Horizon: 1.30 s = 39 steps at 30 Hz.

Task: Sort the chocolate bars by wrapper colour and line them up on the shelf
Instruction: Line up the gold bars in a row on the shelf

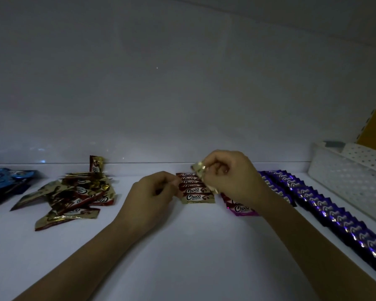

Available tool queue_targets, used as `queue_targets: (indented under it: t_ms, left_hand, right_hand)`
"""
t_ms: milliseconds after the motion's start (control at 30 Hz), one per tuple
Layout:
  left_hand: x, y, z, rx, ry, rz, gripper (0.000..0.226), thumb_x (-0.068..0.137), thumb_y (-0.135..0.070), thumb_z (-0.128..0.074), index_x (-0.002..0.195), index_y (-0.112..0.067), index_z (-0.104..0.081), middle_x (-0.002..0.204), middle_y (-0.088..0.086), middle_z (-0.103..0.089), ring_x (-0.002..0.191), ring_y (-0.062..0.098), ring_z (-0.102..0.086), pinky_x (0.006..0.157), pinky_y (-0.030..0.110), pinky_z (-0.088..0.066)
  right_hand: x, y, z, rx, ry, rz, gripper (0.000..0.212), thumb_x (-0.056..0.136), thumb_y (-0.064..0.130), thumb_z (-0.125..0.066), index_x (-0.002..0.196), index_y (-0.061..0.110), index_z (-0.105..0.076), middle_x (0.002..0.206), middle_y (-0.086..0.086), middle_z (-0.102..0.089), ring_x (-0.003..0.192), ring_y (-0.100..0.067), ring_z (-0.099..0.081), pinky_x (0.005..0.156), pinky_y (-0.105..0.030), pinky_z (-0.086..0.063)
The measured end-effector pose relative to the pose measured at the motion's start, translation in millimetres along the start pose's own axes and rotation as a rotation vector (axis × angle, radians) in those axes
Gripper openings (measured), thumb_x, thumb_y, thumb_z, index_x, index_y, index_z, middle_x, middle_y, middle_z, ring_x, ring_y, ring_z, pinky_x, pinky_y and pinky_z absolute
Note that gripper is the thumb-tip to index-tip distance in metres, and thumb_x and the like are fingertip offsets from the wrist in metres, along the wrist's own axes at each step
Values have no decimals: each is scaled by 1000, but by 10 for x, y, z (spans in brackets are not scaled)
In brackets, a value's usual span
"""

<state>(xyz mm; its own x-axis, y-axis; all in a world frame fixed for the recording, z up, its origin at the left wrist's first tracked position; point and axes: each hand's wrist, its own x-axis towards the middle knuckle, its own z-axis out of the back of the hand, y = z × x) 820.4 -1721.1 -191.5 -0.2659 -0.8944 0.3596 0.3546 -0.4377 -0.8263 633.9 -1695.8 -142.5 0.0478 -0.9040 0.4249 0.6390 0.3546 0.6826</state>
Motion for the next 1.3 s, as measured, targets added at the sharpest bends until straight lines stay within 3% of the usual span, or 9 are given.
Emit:
queue_targets:
  t_ms: [67, 200, 267, 400, 600, 767, 900, 1100, 1300]
  left_hand:
    - [23, 18, -6, 153, -11, -29, 18, 94, -16, -53, 86, -23, -68, 80, -7, -72, 77, 13, -63, 71, 23, -48]
    - [66, -5, 32, 351, -24, -78, 16, 93, -17, -55, 102, -22, -67, 90, -9, -66, 83, 12, -61, 66, 10, -40]
    - [39, -18, 21, 391, 14, -73, 20, 93, -22, -56, 111, -20, -64, 102, -4, -66, 88, 13, -61, 76, 20, -45]
    - [-11, -23, 55, 497, 33, -47, 37, 92, -37, -56, 126, -24, -53, 118, -2, -58, 100, 17, -56, 80, 30, -46]
    - [-26, -83, 230, 1233, 53, -32, 56, 80, -80, -27, 72, -25, -35, 70, -7, -38, 67, 15, -42, 57, 28, -31]
    - [25, -120, 354, 1127, 227, 29, 76, 59, -89, -3, 68, -24, -42, 69, -8, -48, 64, 12, -49, 60, 28, -39]
    - [66, -134, 414, 1008, 420, 138, 77, 53, -94, -30, 71, -24, -57, 69, -9, -59, 65, 6, -52, 59, 26, -40]
    - [102, -84, 398, 852, 423, 146, 66, 62, -83, -50, 68, -20, -67, 61, -8, -66, 57, -1, -56, 55, 22, -40]
    - [134, -54, 451, 709, 440, 150, 52, 64, -72, -66, 65, -20, -67, 60, -12, -67, 52, -2, -56, 58, 20, -46]
  right_hand:
    - [-25, 0, -24, -176, 232, 35, 12, 73, 10, -71, 77, 21, -69, 58, 13, -58, 48, 1, -51, 52, -12, -39]
    - [-21, 127, -61, -264, 569, 15, 17, 73, 12, -77, 87, 22, -74, 65, 6, -67, 53, 2, -55, 55, -14, -45]
    - [-17, 162, -13, -250, 606, -36, 18, 75, 15, -78, 91, 23, -75, 70, 3, -71, 59, -1, -61, 62, -19, -50]
    - [-48, 106, 56, -393, 531, -91, 15, 69, 29, -82, 80, 23, -75, 63, 18, -64, 62, 7, -58, 59, -9, -43]
    - [-50, 38, 5, -394, 481, -87, 17, 69, 19, -82, 73, 25, -67, 76, 11, -66, 69, -3, -61, 63, -18, -48]
    - [-9, -79, 24, -368, 345, -101, 10, 80, 19, -73, 90, 18, -76, 85, 7, -71, 80, -6, -64, 85, -32, -52]
    - [-8, -93, -10, -436, 349, -91, 12, 82, 22, -71, 93, 19, -75, 97, 2, -71, 90, -14, -64, 93, -42, -49]
    - [-8, -111, -11, -467, 311, -61, 11, 82, 22, -71, 92, 18, -75, 97, 3, -71, 89, -13, -64, 92, -41, -50]
    - [-22, -136, -57, -544, 237, 18, 3, 80, 24, -72, 83, 24, -71, 73, 22, -52, 71, 3, -48, 87, -31, -43]
